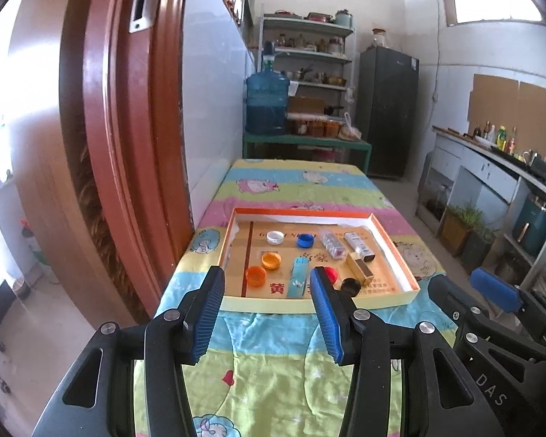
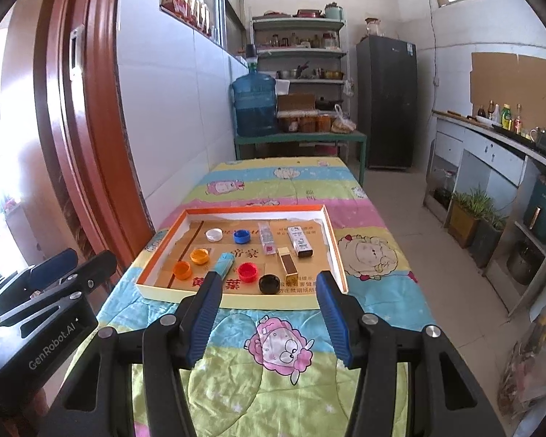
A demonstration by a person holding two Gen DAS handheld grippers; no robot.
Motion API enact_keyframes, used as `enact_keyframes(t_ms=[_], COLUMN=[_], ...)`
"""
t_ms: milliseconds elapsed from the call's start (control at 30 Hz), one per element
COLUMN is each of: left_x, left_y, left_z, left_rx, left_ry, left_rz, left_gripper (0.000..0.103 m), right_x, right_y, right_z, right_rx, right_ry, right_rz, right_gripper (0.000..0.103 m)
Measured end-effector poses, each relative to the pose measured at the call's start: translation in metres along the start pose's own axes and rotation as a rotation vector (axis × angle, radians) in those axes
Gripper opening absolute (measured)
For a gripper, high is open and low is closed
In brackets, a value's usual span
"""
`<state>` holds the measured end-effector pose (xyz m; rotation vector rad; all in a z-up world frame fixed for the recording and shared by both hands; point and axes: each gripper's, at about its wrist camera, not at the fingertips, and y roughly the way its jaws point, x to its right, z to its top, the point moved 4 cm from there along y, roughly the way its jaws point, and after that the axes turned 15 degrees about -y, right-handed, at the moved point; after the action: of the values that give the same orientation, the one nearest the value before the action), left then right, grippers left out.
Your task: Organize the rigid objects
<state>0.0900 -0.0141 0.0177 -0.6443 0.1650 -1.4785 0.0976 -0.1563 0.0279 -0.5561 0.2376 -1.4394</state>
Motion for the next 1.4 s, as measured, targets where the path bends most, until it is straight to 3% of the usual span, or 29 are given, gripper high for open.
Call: enact_keyframes(t_ms=[167,533,1400], left_x=[0.001,0.003,-0.003], left_y=[-0.013,-0.033,-0.028], left_z=[-0.002,-0.008,-0.009], left_rx=[0.043,0.067,0.037], left_ry=[0.031,0.036,0.018], left_rz=[0.04,-0.001,0.0], left_gripper=[0.05,0.05,0.05], right_x=[-0.006,-0.011,-0.013], right_y=[-0.01,-0.025,-0.03], right_z=[0.0,0.001,0.0], right_rx=[0.021,0.063,0.077], right_ry=[0.002,-0.016,-0.007], right_rz=[-0.01,-0.086,-0.088], right_gripper=[0.053,0.053,0.053])
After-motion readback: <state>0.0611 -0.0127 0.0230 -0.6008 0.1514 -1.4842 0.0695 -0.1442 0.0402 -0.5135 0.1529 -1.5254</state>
